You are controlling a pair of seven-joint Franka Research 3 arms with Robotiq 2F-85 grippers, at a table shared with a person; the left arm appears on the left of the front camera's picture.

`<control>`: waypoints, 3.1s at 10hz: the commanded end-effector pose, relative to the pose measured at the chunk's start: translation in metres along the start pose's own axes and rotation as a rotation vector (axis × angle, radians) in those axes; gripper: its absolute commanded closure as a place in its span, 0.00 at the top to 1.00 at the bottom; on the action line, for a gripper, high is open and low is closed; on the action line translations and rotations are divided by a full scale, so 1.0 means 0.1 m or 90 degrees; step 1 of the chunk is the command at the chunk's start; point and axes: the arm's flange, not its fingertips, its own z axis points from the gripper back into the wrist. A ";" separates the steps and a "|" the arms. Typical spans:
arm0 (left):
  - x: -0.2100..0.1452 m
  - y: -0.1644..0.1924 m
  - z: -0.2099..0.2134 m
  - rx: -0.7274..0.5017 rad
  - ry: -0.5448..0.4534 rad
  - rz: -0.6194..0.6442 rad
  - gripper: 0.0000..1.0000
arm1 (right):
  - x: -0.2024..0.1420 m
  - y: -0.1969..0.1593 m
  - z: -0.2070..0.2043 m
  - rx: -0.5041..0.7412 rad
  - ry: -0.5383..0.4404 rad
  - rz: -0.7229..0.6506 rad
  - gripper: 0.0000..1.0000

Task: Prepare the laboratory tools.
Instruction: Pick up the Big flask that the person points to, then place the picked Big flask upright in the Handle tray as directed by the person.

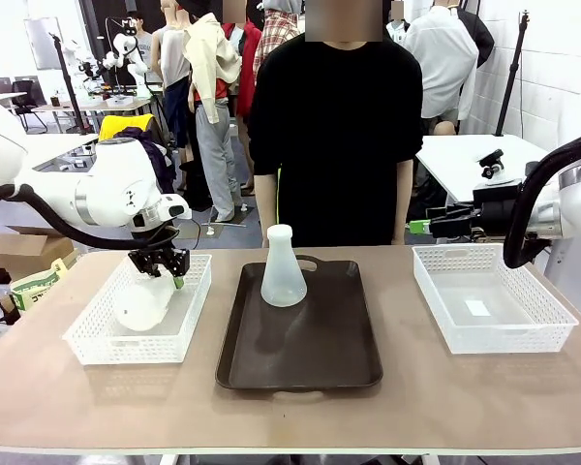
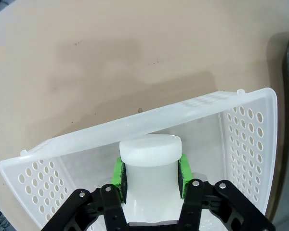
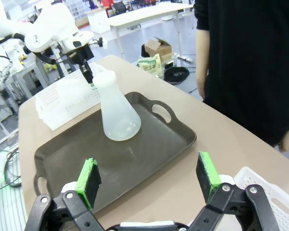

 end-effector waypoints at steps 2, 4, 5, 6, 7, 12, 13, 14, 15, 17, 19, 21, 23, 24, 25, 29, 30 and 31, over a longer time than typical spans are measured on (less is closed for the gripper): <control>0.02 0.00 -0.13 0.026 0.006 0.014 0.00 | 0.00 0.01 0.00 -0.003 0.009 -0.004 1.00; -0.02 0.00 -0.16 0.022 0.018 0.017 0.00 | 0.00 0.01 0.00 -0.003 0.009 -0.004 1.00; -0.07 0.00 -0.16 0.011 0.046 0.029 0.00 | 0.00 0.01 0.00 -0.003 0.009 -0.004 1.00; 0.00 0.01 -0.01 0.001 0.000 0.001 0.00 | 0.00 0.01 0.00 -0.003 0.009 -0.004 1.00; 0.00 0.01 -0.01 0.001 0.000 0.001 0.00 | 0.00 0.01 0.00 -0.003 0.009 -0.004 1.00; 0.00 0.01 -0.01 0.001 0.000 0.001 0.00 | 0.00 0.01 0.00 -0.003 0.009 -0.004 1.00; 0.00 0.01 -0.01 0.001 0.000 0.001 0.00 | 0.00 0.01 0.00 -0.003 0.009 -0.004 1.00; 0.00 0.01 -0.01 0.001 0.000 0.001 0.00 | 0.00 0.01 0.00 -0.003 0.009 -0.004 1.00; 0.00 0.01 -0.01 0.001 0.000 0.001 0.00 | 0.00 0.01 0.00 -0.003 0.009 -0.004 1.00; 0.00 0.01 -0.01 0.001 0.000 0.001 0.00 | 0.00 0.01 0.00 -0.003 0.009 -0.004 1.00; 0.00 0.01 0.00 0.001 0.003 0.004 0.00 | 0.00 0.01 0.00 -0.003 0.009 -0.004 1.00; -0.05 -0.17 0.28 -0.009 0.032 0.009 0.00 | 0.00 0.01 0.00 -0.003 0.009 -0.004 1.00; -0.07 -0.24 0.60 0.005 0.012 0.011 0.00 | 0.00 0.01 0.00 -0.003 0.009 -0.004 1.00; -0.10 -0.28 0.75 0.012 -0.001 0.001 0.00 | 0.00 0.01 0.00 -0.003 0.009 -0.004 1.00; -0.13 -0.31 0.86 0.016 -0.015 -0.004 0.00 | 0.00 0.01 0.00 -0.003 0.009 -0.004 1.00; -0.30 -0.35 1.17 -0.002 -0.040 -0.017 0.00 | 0.00 0.01 0.00 -0.003 0.009 -0.004 1.00; -0.34 -0.35 1.25 -0.005 -0.053 -0.016 0.00 | 0.00 0.01 0.00 -0.003 0.009 -0.004 1.00; -0.38 -0.37 1.30 -0.015 -0.055 -0.024 0.00 | 0.00 0.01 0.00 -0.003 0.009 -0.004 1.00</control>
